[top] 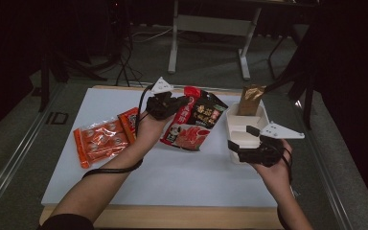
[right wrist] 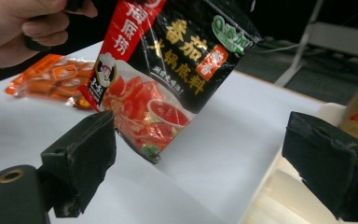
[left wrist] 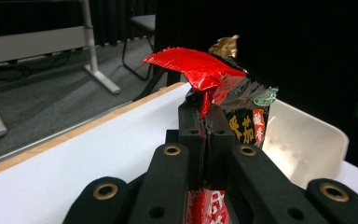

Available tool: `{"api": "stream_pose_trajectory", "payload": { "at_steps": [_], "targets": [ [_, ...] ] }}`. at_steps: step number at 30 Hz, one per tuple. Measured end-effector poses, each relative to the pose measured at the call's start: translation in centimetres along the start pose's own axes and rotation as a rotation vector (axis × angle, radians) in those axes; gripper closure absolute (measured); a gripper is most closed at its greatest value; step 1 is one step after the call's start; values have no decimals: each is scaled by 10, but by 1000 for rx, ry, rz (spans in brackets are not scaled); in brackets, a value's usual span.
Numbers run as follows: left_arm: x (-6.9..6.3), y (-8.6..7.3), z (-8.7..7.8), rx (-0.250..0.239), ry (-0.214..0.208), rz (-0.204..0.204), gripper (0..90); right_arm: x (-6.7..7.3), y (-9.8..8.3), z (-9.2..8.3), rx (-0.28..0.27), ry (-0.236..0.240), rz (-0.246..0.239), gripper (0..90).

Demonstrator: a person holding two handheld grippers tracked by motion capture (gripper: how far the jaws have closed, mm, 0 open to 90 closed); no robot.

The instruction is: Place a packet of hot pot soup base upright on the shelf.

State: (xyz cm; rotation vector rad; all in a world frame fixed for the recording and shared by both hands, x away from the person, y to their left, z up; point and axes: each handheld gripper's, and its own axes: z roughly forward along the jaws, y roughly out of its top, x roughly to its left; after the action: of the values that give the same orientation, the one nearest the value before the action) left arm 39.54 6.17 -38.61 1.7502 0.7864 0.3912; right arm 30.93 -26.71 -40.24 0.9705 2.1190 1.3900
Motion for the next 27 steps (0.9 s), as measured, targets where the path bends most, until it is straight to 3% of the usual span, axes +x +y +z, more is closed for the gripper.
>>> {"api": "stream_pose_trajectory", "payload": {
  "at_steps": [8,9,13,19,22,27],
  "targets": [
    [-9,-2,-15,-42,-66,6,884,-4,13,14,-28,28,29,251],
    [-10,-2,-16,-47,-70,11,884,-4,14,16,-27,27,32,299],
    [-15,-4,-20,-62,-97,-7,884,-5,19,24,-15,41,28,340],
    [-19,-5,-29,-119,-152,-38,884,-5,27,29,-39,64,30,372],
    [-21,-3,-32,-143,-177,-45,884,-7,31,29,-60,90,33,439],
    [-23,-4,-34,-162,-184,-52,884,-8,36,28,-62,146,26,563]
  ]
}}
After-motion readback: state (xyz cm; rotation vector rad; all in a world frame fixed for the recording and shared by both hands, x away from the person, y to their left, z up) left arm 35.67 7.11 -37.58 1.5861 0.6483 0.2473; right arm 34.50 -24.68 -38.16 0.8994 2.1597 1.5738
